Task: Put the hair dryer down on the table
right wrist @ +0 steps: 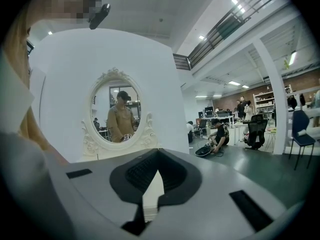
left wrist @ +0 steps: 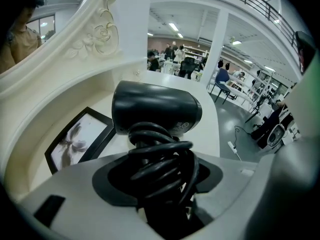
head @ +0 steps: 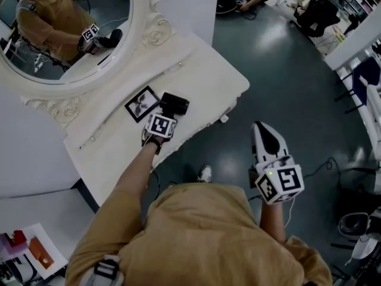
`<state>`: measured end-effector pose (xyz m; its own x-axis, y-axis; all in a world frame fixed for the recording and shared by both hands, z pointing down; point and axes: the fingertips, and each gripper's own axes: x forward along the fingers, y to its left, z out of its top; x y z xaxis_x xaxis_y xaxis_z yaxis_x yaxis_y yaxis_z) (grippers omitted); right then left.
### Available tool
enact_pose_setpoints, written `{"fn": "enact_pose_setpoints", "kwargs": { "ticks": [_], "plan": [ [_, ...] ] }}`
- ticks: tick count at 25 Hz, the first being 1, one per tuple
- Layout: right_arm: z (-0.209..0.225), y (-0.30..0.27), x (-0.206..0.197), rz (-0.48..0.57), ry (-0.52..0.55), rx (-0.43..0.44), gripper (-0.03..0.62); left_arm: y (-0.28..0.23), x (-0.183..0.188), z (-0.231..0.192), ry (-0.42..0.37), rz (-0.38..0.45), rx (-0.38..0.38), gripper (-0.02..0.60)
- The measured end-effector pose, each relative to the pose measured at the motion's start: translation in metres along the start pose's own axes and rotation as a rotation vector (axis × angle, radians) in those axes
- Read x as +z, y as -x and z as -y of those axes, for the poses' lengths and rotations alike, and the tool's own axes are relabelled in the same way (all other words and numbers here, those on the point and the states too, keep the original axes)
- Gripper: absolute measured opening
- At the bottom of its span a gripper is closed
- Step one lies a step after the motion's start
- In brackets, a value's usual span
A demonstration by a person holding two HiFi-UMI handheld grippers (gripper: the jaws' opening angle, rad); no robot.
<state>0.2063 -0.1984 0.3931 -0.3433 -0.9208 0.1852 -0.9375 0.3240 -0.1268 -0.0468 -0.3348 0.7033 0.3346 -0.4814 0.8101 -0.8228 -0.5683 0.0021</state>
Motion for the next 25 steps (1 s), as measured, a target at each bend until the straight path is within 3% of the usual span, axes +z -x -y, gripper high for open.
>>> {"fn": "enact_pose_setpoints", "kwargs": {
  "ticks": [25],
  "plan": [
    [-0.008, 0.026, -0.01, -0.004, -0.013, -0.062, 0.003, 0.001, 0.001, 0.005, 0.039, 0.028, 0.012, 0.273]
  ]
}}
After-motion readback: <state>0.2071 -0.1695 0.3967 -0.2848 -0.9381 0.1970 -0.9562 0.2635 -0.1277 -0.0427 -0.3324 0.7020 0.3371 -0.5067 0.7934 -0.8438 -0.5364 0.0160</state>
